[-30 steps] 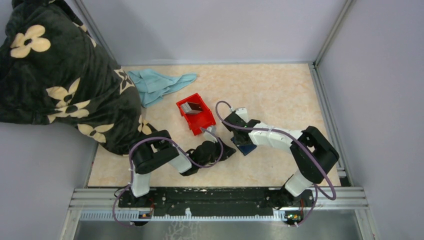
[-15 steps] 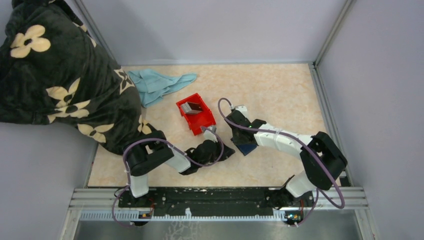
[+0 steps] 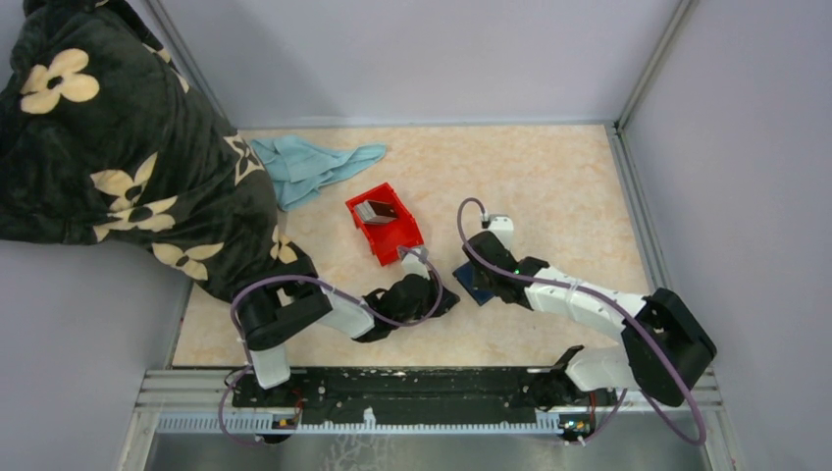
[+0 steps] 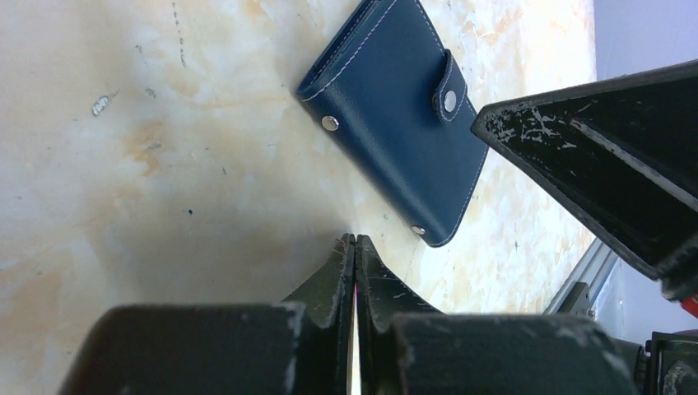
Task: Put the credit cards into the card holder
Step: Close the card holder at the center of the board.
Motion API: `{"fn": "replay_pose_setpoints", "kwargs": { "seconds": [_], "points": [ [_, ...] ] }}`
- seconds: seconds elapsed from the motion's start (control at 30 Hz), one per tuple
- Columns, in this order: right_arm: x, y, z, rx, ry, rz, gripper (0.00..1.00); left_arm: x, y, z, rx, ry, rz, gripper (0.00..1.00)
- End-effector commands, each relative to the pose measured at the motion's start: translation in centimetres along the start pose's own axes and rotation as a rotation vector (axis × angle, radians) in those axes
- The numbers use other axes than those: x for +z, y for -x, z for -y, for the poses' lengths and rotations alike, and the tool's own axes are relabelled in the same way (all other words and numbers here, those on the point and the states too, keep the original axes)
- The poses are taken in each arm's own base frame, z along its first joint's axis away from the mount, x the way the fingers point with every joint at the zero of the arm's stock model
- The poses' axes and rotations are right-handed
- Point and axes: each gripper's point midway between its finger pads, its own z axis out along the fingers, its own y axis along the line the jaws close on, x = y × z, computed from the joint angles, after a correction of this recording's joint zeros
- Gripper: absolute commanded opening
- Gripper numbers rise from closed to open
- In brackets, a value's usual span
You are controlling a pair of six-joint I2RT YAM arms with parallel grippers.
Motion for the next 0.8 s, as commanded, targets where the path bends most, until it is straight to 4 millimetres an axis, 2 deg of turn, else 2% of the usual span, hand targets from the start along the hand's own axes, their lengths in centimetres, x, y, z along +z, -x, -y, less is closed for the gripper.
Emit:
{"fn": "replay_pose_setpoints", "kwargs": {
  "seconds": [0.0, 0.2, 0.5, 0.77],
  "points": [
    [-0.3, 2.7, -0.3, 0.191, 0.038, 0.150, 0.00, -1.1, -1.5, -3.1, 0.075, 0.103, -0.051, 0.05],
    [-0.5, 2.8, -0.2, 0.364, 0.168, 0.223, 0.00, -1.5, -1.6, -3.5, 0.089, 0.112, -0.054, 0.05],
    [-1.9, 4.4, 0.0, 0.619, 0.424, 0.288, 0.00, -1.3, -2.3, -3.9, 0.097, 0.117, -0.072, 0.05],
    [-1.8, 4.2, -1.2, 0.754, 0.598, 0.225, 0.00, -1.2, -2.1, -3.8, 0.103, 0.125, -0.069, 0.05]
  ]
}}
